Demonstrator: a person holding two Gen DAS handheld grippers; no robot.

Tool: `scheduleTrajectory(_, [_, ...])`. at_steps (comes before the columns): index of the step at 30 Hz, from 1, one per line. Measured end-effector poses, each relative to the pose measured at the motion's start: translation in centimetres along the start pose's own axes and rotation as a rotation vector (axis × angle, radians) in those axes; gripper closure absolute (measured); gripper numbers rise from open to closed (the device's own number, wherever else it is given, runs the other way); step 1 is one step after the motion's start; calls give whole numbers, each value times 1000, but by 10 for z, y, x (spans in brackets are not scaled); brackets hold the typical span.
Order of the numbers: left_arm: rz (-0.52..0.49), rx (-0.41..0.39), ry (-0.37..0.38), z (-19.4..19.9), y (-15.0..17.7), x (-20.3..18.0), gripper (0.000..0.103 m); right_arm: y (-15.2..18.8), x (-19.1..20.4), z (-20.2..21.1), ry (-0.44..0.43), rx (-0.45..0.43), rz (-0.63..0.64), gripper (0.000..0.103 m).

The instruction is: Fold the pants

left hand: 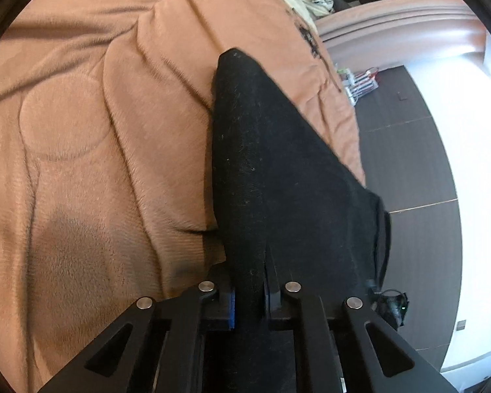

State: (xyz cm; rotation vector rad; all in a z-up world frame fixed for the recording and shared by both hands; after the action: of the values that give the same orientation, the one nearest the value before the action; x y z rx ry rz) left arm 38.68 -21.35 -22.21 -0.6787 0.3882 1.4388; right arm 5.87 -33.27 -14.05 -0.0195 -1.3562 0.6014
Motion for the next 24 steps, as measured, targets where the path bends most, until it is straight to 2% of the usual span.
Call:
scheduleTrajectory(1, [1,1,0,3,-1,-2,92,2,4,-3,-2,9,0,84])
scheduleTrajectory(2, [-2,8,-7,7,-2,-2,92,3,8,-3,-1,3,6,88])
scheduleTrajectory(5, [-11,2,-26,18,-6,-8,93,2,26,-3,-15,-4,31,92])
scheduleTrajectory(13, [-11,-57,-42,62,-15,-2,94,13,45,-20,-31,40,45,92])
scheduleTrajectory(17, [13,-97,-59,95,-21,22,94,19,62,-51,-21,102,56,92])
scheduleTrajectory(24, [61,-154,-106,153,-21,77,94,57,104,-97,-18,201,128,93])
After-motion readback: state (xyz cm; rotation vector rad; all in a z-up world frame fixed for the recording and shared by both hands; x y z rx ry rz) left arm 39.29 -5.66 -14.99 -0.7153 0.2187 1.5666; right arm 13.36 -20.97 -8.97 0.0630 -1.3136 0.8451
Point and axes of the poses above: each gripper's, at about its wrist camera, not at the fingertips, and z roughly against the way its jaws point, x to its left, y to its underside, the point moved 6 cm from there along -z, roughly the way its jaws point, and after that the axes turned 14 degrees about -y, right-handed, at the moved point
